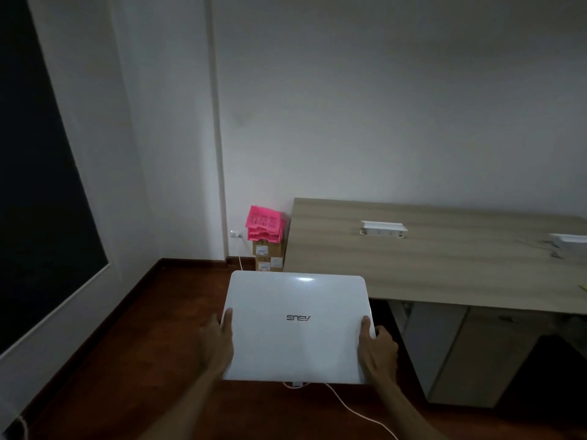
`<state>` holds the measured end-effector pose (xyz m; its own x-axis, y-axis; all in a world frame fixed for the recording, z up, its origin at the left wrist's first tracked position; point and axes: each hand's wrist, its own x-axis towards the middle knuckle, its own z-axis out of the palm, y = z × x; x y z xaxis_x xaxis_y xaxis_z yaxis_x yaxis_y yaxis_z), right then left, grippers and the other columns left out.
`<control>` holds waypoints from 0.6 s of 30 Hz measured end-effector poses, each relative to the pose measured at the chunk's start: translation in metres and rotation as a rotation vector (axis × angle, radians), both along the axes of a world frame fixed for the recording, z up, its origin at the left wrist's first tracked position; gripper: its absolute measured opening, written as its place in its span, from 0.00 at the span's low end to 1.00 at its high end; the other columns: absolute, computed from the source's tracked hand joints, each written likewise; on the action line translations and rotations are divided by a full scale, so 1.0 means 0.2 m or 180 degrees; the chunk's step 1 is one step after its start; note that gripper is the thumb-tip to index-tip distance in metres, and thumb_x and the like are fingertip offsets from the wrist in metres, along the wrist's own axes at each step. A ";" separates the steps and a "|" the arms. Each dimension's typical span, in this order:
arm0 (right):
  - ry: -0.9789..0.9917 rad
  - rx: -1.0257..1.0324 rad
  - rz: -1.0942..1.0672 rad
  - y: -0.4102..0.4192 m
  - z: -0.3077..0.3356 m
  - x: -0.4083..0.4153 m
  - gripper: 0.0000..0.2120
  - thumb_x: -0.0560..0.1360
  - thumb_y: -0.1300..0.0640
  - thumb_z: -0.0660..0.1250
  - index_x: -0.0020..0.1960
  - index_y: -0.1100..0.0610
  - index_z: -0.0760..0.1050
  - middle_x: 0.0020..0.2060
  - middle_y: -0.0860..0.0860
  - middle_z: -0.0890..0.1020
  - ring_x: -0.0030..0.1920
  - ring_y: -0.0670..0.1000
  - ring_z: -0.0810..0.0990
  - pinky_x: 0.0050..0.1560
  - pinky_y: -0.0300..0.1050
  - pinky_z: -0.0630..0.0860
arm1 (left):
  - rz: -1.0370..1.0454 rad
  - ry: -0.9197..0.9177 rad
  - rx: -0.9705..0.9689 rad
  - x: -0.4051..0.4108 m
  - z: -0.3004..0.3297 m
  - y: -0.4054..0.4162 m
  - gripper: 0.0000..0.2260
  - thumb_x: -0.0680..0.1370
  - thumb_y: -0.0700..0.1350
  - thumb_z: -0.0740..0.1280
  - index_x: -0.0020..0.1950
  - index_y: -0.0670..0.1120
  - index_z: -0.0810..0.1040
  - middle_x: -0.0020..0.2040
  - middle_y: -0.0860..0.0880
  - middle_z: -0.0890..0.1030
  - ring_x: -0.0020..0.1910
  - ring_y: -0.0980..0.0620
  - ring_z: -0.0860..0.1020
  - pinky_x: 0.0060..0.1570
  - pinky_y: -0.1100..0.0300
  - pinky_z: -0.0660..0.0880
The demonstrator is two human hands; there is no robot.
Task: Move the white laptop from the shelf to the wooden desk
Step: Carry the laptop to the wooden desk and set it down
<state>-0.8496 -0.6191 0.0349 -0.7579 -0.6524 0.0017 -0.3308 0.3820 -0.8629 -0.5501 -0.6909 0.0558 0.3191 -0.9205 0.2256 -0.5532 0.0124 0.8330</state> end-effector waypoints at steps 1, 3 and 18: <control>0.0006 0.0017 -0.0022 -0.09 -0.01 -0.02 0.30 0.74 0.30 0.51 0.44 0.55 0.75 0.40 0.53 0.80 0.38 0.53 0.79 0.37 0.46 0.74 | -0.0042 0.0057 0.0023 -0.02 -0.02 -0.11 0.21 0.81 0.55 0.58 0.37 0.41 0.75 0.30 0.49 0.75 0.28 0.53 0.72 0.28 0.60 0.64; 0.0019 0.0045 -0.0067 -0.27 -0.02 -0.07 0.30 0.74 0.30 0.51 0.43 0.55 0.75 0.41 0.53 0.80 0.39 0.54 0.80 0.39 0.48 0.75 | -0.0132 0.0138 0.0072 -0.07 -0.05 -0.32 0.23 0.81 0.56 0.57 0.38 0.40 0.75 0.33 0.44 0.79 0.31 0.49 0.75 0.29 0.59 0.67; 0.0015 0.0022 -0.0165 -1.41 -0.07 -0.50 0.23 0.76 0.34 0.53 0.47 0.52 0.74 0.39 0.48 0.77 0.40 0.52 0.76 0.41 0.48 0.73 | -0.0208 -0.1130 0.0128 -0.52 -0.16 -1.57 0.26 0.78 0.64 0.45 0.35 0.50 0.72 0.29 0.56 0.71 0.34 0.54 0.68 0.54 0.44 0.75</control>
